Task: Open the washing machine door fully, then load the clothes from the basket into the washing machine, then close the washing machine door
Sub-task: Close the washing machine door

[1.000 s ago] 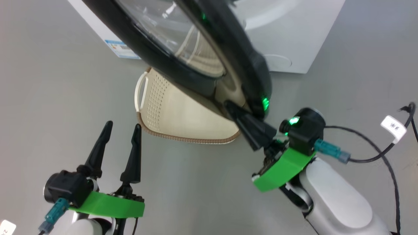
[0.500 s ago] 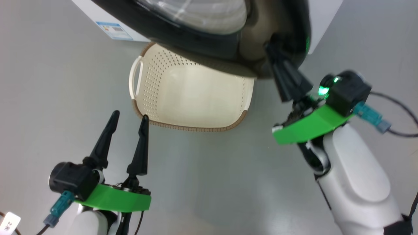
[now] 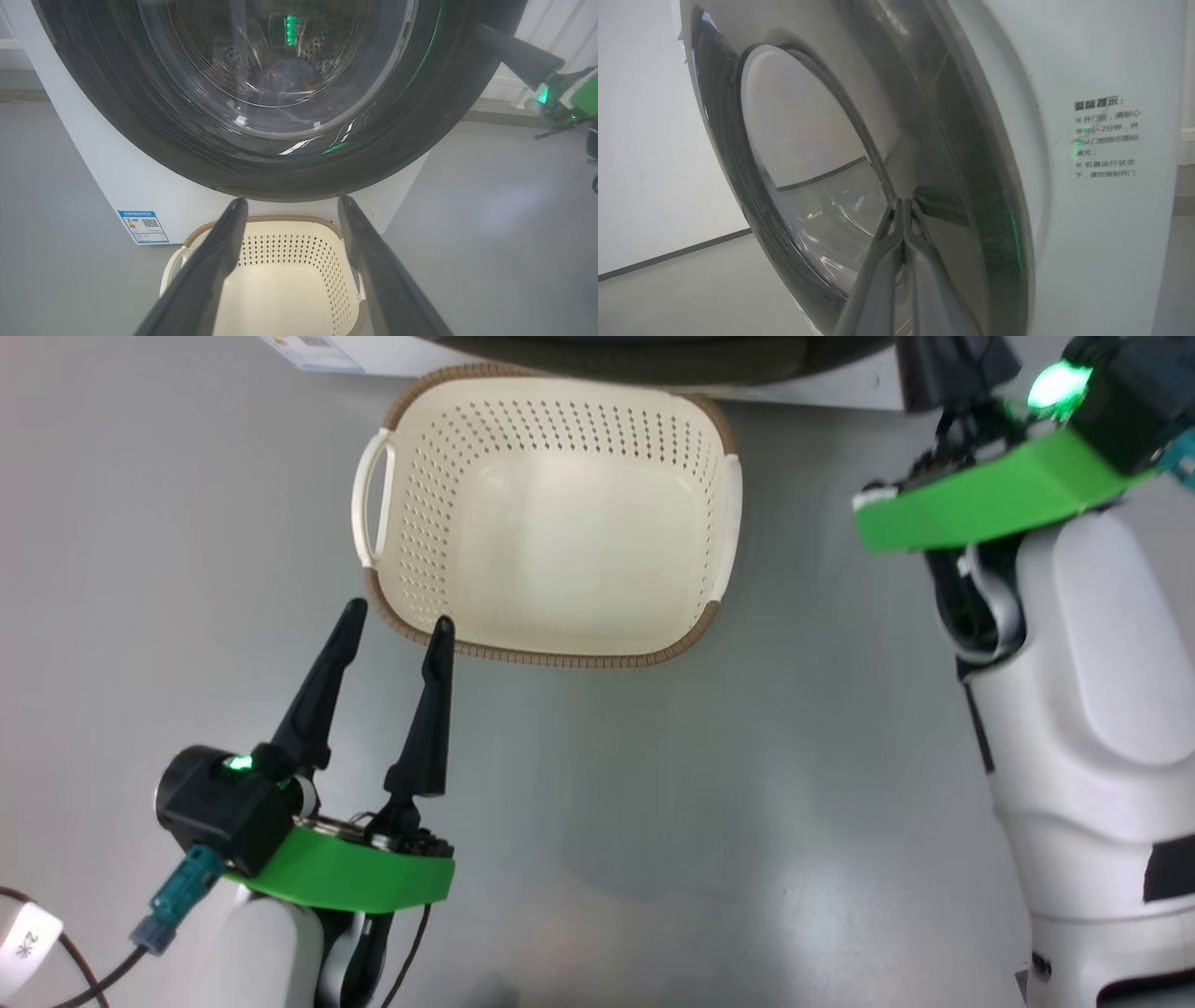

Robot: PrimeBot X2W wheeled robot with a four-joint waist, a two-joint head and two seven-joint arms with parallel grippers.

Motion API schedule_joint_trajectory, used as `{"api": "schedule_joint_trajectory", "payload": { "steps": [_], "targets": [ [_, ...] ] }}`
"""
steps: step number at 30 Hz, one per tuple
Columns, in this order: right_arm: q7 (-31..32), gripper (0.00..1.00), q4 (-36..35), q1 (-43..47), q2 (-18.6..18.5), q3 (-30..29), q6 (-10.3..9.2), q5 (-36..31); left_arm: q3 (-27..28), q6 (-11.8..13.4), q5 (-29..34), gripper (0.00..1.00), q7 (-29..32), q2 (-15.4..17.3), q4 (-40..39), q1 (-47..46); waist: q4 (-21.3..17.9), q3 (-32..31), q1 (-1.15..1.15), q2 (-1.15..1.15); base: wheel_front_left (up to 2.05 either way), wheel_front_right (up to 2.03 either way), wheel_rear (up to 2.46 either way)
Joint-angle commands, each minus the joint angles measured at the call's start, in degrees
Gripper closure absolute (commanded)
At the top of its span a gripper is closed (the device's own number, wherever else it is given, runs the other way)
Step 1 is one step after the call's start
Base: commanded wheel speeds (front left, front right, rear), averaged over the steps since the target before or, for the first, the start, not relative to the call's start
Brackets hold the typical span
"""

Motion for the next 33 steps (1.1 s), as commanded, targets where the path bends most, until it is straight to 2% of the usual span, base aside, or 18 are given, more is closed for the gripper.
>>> {"api": "schedule_joint_trajectory", "payload": {
  "steps": [1,10,18,33],
  "targets": [
    [-0.3,1.00,-0.9,-2.2,1.8,0.0,0.07,-0.6,1.6,-0.2,-0.6,0.00,-0.4,1.0,-1.6,-0.8,0.4,1.9,0.00,0.00,0.00,0.00,0.00],
    [-0.3,1.00,1.7,-10.4,1.8,-3.8,0.07,-0.5,0.7,-0.2,-2.0,0.00,-0.4,1.0,-1.6,-2.3,0.6,4.7,0.00,0.00,0.00,0.00,0.00],
    [-0.3,1.00,3.5,-15.3,1.8,-3.8,0.07,-0.2,0.5,-0.2,-2.5,0.00,-0.4,1.0,-1.8,-3.3,0.0,6.0,0.00,0.00,0.00,0.00,0.00],
    [-0.3,1.00,2.3,-8.3,1.8,1.5,0.07,0.6,2.5,-0.2,-2.5,0.00,-0.4,1.0,-1.2,-2.5,-2.2,2.0,0.00,0.00,0.00,0.00,0.00]
  ]
}}
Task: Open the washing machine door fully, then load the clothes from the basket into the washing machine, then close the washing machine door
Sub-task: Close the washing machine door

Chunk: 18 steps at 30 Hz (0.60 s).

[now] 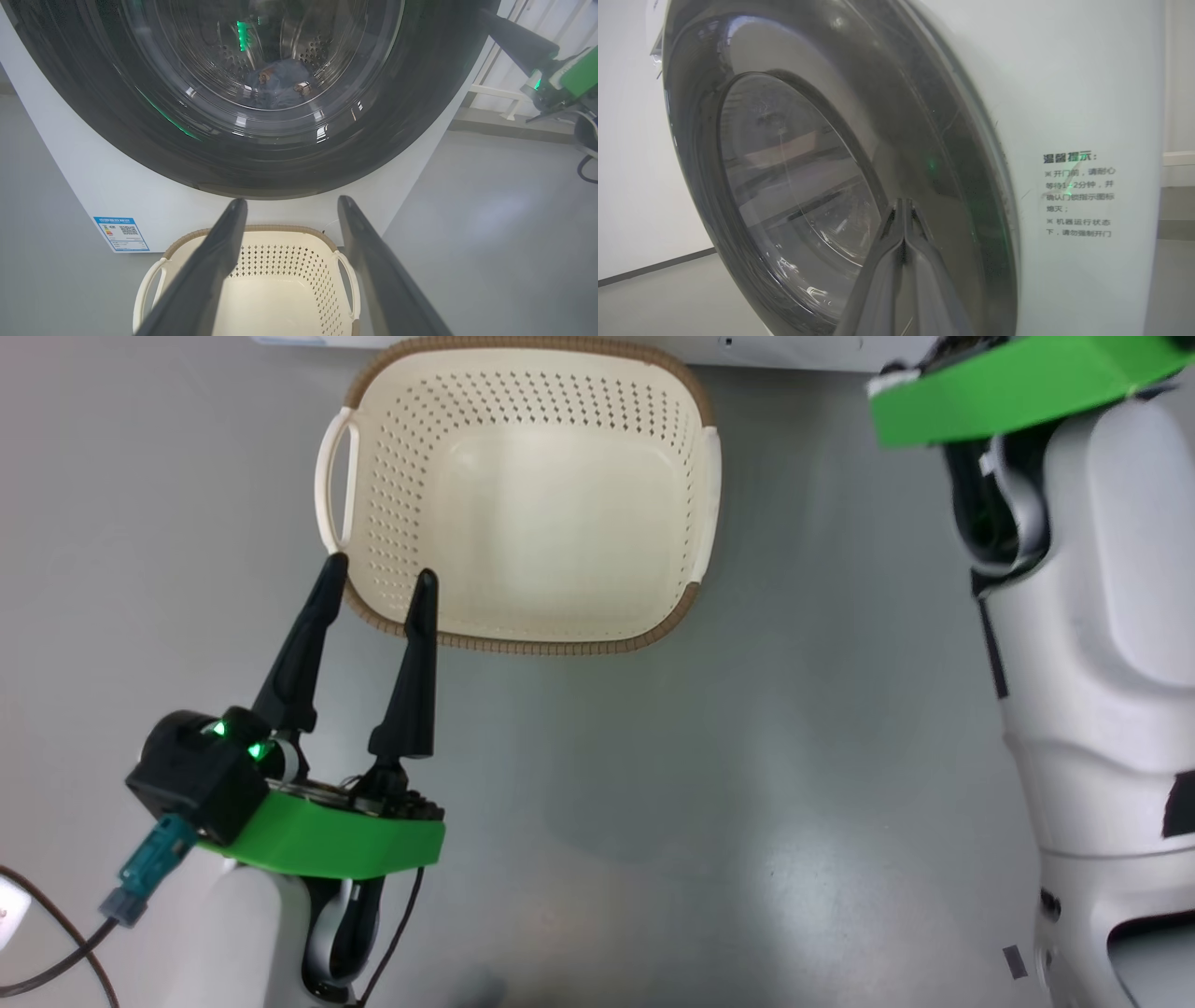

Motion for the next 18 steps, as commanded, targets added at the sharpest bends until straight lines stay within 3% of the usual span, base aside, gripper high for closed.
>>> {"api": "schedule_joint_trajectory", "payload": {
  "steps": [1,11,18],
  "targets": [
    [0.1,1.00,-2.0,2.6,2.1,2.0,-0.33,0.9,2.5,-0.2,0.1,0.00,-0.3,1.1,-1.0,1.2,-0.9,-1.3,0.00,0.00,0.00,0.00,0.00],
    [0.1,1.00,-2.4,13.7,1.7,5.5,-0.33,2.9,5.8,-0.2,1.2,0.00,-0.3,1.1,0.5,2.9,-4.1,-6.9,0.00,0.00,0.00,0.00,0.00],
    [0.1,1.00,-3.3,20.1,1.2,3.5,-0.33,3.8,7.1,-0.2,1.1,0.00,-0.3,1.1,1.4,4.2,-6.0,-10.5,0.00,0.00,0.00,0.00,0.00]
  ]
}}
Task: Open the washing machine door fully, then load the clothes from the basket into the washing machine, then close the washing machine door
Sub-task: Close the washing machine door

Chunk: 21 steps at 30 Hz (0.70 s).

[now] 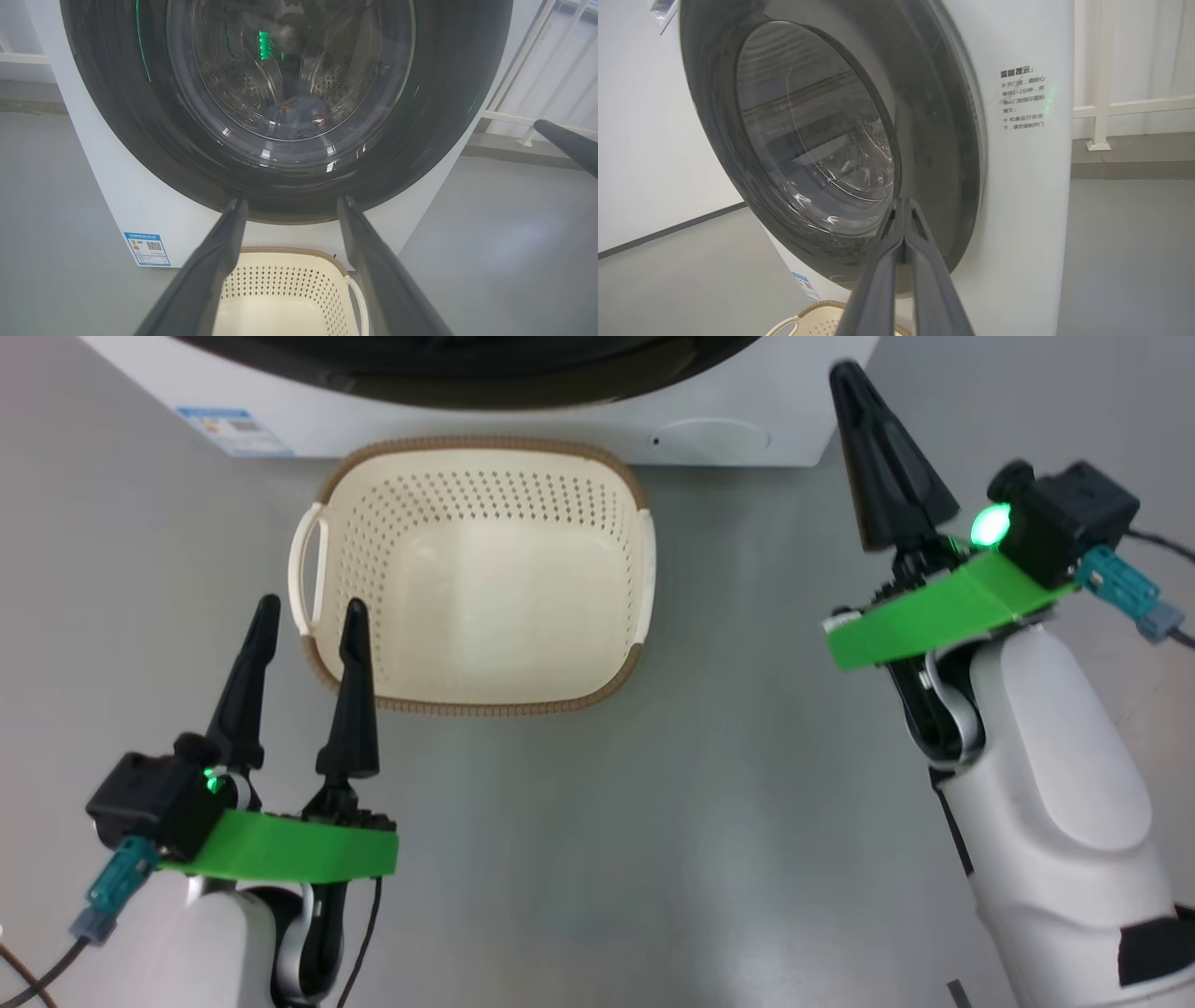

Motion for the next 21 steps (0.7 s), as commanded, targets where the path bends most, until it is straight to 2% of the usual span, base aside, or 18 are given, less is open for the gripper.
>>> {"api": "schedule_joint_trajectory", "payload": {
  "steps": [1,4,5,6,7,8,21],
  "targets": [
    [0.0,1.00,-1.7,2.2,1.3,0.7,-0.33,0.4,2.2,-0.2,0.3,0.00,-0.3,1.1,-0.9,1.7,-1.8,-2.6,0.00,0.00,0.00,0.00,0.00],
    [0.0,1.00,-2.0,5.3,0.7,0.1,-0.33,0.1,2.6,-0.2,0.5,0.00,-0.3,1.1,-0.5,2.7,-2.9,-4.5,0.00,0.00,0.00,0.00,0.00],
    [0.0,0.95,-2.1,6.1,0.6,-0.1,-0.33,0.1,2.7,-0.2,0.7,0.00,-0.3,1.1,-0.4,2.9,-3.3,-5.1,0.00,0.00,0.00,0.00,0.00],
    [0.0,0.79,-2.1,7.0,0.4,-0.2,-0.33,-0.1,2.8,-0.2,0.9,0.00,-0.3,1.1,-0.4,3.2,-3.6,-5.7,0.00,0.00,0.00,0.00,0.00],
    [0.0,0.53,-2.2,7.8,0.4,-0.6,-0.33,-0.2,2.9,-0.2,1.1,0.00,-0.3,1.1,-0.3,3.5,-3.9,-6.3,0.00,0.00,0.00,0.00,0.00],
    [0.0,0.00,-2.3,8.7,0.4,-0.9,-0.33,0.0,3.1,-0.2,1.3,0.00,-0.3,1.1,-0.2,3.8,-4.3,-6.8,0.00,0.00,0.00,0.00,0.00],
    [0.0,0.00,-6.2,23.3,-1.6,-2.9,-0.33,-0.8,5.6,-0.2,3.1,0.00,-0.3,1.1,0.6,9.3,-8.2,-14.3,0.00,0.00,0.00,0.00,0.00]
  ]
}}
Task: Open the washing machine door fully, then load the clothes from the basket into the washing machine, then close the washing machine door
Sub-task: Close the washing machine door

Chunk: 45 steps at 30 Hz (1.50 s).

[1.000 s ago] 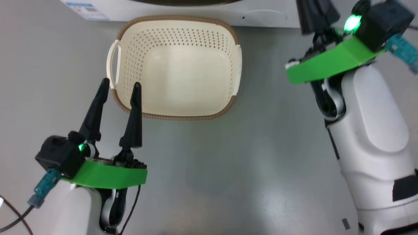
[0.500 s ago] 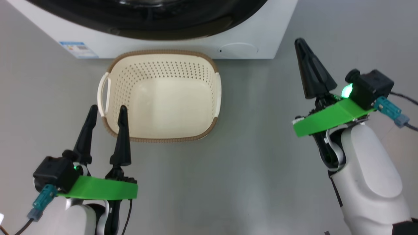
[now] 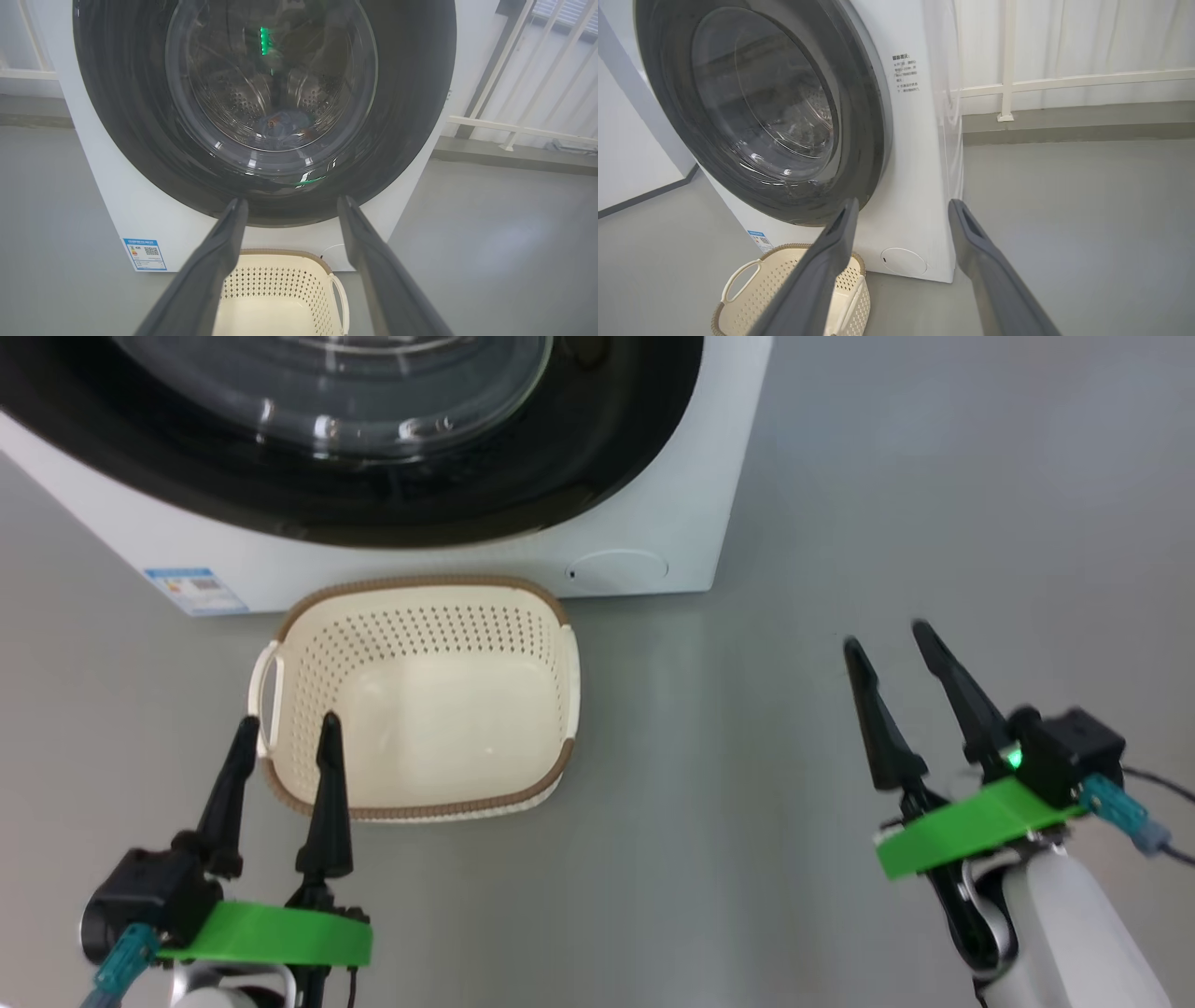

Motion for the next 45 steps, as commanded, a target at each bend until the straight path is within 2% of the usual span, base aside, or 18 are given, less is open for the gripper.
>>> {"api": "schedule_joint_trajectory", "payload": {
  "steps": [1,3,14,31,45],
  "targets": [
    [0.0,0.00,-2.1,1.7,0.1,0.8,-0.33,-0.3,2.3,-0.2,0.6,0.00,-0.4,1.0,-1.0,0.6,-2.0,-2.7,0.00,0.00,0.00,0.00,0.00],
    [0.0,0.00,-2.9,4.0,-0.3,0.5,-0.33,-1.3,2.9,-0.2,0.8,0.00,-0.4,1.0,-1.0,1.6,-2.6,-3.7,0.00,0.00,0.00,0.00,0.00],
    [0.0,0.00,-5.3,12.3,2.4,-2.1,-0.33,-1.7,3.3,-0.2,2.0,0.00,-0.4,1.0,-1.2,6.5,-4.2,-8.3,0.00,0.00,0.00,0.00,0.00],
    [0.0,0.00,-6.2,18.4,3.9,-3.6,-0.33,-3.5,5.1,-0.2,3.7,0.00,-0.4,1.0,-0.9,12.8,-4.1,-15.2,0.00,0.00,0.00,0.00,0.00],
    [0.0,0.00,-6.2,20.1,4.1,-4.2,-0.33,-3.0,5.9,-0.2,3.9,0.00,-0.4,1.0,-0.9,14.1,-3.9,-17.3,0.00,0.00,0.00,0.00,0.00]
  ]
}}
